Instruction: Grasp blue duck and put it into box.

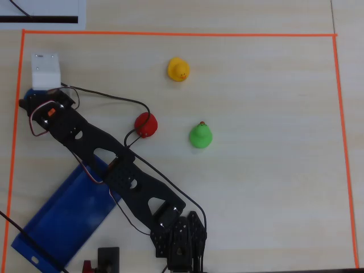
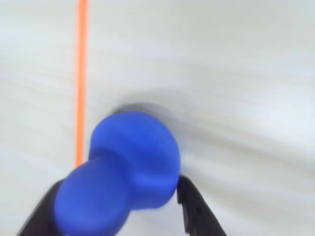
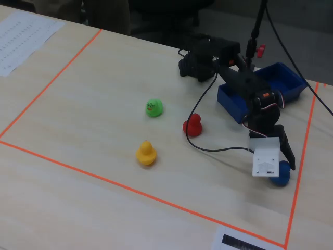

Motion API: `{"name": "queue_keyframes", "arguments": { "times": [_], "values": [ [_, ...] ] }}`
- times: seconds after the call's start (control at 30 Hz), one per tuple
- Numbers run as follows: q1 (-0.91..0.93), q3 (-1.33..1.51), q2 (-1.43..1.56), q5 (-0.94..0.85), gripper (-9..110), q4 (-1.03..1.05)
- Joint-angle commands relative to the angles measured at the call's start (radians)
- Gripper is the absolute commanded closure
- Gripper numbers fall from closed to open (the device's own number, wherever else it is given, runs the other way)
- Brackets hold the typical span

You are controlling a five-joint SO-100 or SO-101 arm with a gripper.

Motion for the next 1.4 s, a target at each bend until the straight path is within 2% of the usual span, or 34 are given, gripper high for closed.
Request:
{"name": "queue_keyframes", "arguments": {
  "times": [0.0, 0.33, 0.67, 0.83, 0.93, 1.2, 1.37],
  "values": [
    [-0.009, -0.051, 0.005, 0.006, 102, 0.015],
    [0.023, -0.184, 0.014, 0.017, 102, 0.152],
    [0.109, -0.149, 0.463, 0.051, 102, 0.419],
    [0.135, 0.075, 0.744, 0.041, 102, 0.561],
    [0.149, 0.319, 0.94, 0.015, 101, 0.637],
    [0.091, 1.065, 1.479, 0.054, 101, 0.664],
    [0.008, 1.344, 1.635, 0.15, 101, 0.637]
  ]
}}
